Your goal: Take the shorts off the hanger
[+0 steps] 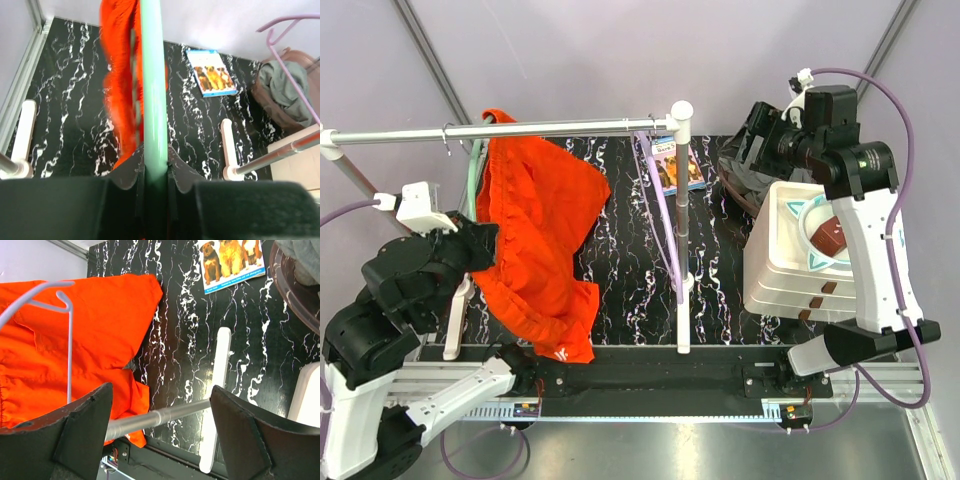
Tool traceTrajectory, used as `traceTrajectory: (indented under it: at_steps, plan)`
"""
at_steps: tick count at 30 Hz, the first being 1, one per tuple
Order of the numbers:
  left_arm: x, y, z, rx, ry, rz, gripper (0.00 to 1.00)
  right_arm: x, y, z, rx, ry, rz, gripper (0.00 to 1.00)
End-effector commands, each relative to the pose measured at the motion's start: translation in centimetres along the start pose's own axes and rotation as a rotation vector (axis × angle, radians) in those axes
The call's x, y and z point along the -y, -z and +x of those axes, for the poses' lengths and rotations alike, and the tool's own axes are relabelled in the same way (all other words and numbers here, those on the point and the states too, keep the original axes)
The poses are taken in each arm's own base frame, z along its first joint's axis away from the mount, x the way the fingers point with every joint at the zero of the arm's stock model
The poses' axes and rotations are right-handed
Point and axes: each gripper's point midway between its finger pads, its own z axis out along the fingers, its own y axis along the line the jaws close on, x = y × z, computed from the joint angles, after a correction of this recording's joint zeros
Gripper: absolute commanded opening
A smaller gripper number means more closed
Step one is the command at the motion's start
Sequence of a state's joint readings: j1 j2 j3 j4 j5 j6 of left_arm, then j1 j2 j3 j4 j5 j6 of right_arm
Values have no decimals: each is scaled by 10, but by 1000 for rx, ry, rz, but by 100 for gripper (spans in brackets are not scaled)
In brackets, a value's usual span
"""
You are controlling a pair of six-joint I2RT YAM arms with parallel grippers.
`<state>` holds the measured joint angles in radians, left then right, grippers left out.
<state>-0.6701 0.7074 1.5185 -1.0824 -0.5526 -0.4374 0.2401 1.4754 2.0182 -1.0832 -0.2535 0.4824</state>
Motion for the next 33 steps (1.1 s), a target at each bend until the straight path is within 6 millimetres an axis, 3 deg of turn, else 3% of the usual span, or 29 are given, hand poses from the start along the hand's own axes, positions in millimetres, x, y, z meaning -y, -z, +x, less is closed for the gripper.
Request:
traceTrajectory:
  at_steps: [1,5,11,15,20,25,33]
  plan:
    - [31,13,-36,130,46,186,2,-12,18,-5,57,17,-55,86]
    - [51,25,-52,163,22,306,0,-12,24,-4,55,28,-49,86]
    - [64,46,-97,210,100,353,0,-16,26,-5,47,31,-60,86]
    - [82,32,-97,131,137,355,0,-22,28,-10,53,38,-76,86]
    - [98,9,-81,29,173,339,0,-22,29,-11,48,51,-73,86]
    - [94,6,-60,-18,199,324,0,-25,34,-8,50,41,-92,86]
    - [63,-7,16,-120,207,235,0,-22,26,1,6,28,-95,89]
